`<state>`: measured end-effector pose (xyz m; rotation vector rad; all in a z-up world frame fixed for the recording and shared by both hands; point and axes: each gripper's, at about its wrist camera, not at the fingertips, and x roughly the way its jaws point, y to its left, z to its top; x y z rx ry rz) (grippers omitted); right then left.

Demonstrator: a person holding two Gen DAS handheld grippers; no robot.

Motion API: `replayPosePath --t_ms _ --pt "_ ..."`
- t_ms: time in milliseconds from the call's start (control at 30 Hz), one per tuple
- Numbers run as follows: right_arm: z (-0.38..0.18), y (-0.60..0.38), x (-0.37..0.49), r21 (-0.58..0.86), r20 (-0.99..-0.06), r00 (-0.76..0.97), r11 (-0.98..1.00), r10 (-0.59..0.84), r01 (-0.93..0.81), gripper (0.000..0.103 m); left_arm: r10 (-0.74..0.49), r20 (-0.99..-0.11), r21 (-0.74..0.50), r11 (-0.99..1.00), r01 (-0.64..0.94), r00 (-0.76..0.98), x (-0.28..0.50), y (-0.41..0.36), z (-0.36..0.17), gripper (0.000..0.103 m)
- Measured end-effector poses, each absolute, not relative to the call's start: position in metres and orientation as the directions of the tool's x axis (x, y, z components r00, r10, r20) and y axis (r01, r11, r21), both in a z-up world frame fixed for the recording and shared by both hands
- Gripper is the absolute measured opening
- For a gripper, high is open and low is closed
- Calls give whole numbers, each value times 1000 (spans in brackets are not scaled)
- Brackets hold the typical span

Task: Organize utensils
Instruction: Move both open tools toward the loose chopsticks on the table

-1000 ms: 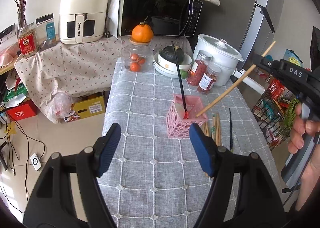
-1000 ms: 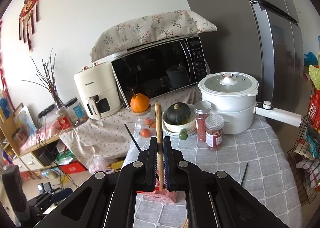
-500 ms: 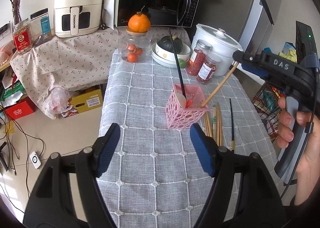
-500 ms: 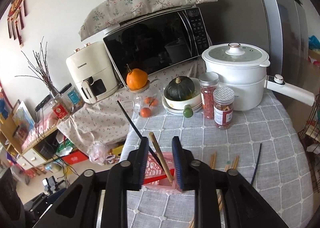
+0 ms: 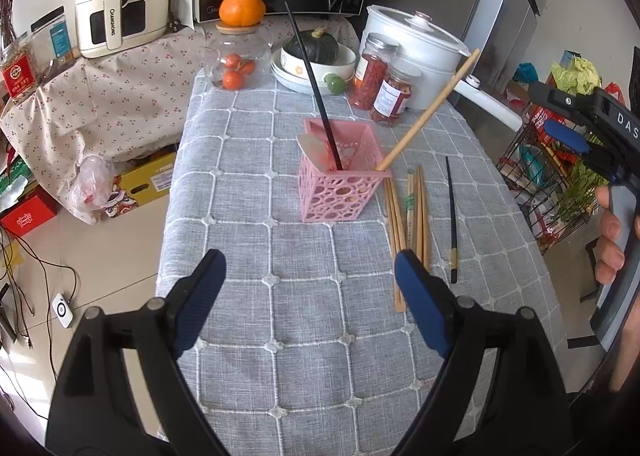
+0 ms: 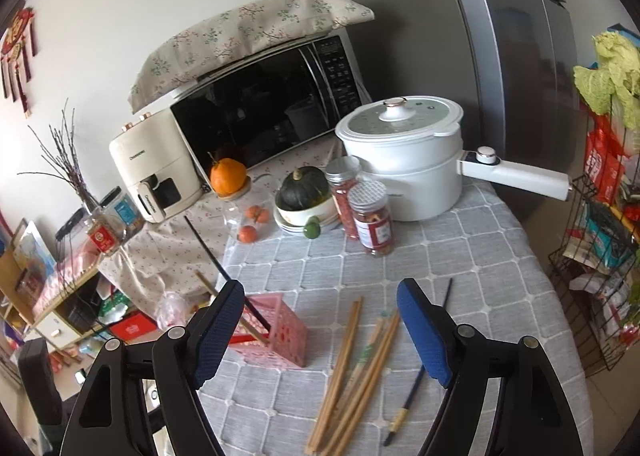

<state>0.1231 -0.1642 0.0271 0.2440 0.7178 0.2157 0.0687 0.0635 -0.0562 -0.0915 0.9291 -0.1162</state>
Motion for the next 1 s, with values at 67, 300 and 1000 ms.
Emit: replayPosePath --t_ms 67,300,1000 --pt "21 -175 122 279 -643 723 957 252 -86 82 -139 -803 -127 990 61 579 70 58 -60 88" --pt "-9 -202 122 186 -721 676 982 154 -25 85 -142 -825 -116 990 81 548 74 37 -72 89" --pt "-131 -229 190 51 -886 464 988 -22 146 81 -128 -853 -29 979 199 507 88 -11 -116 89"
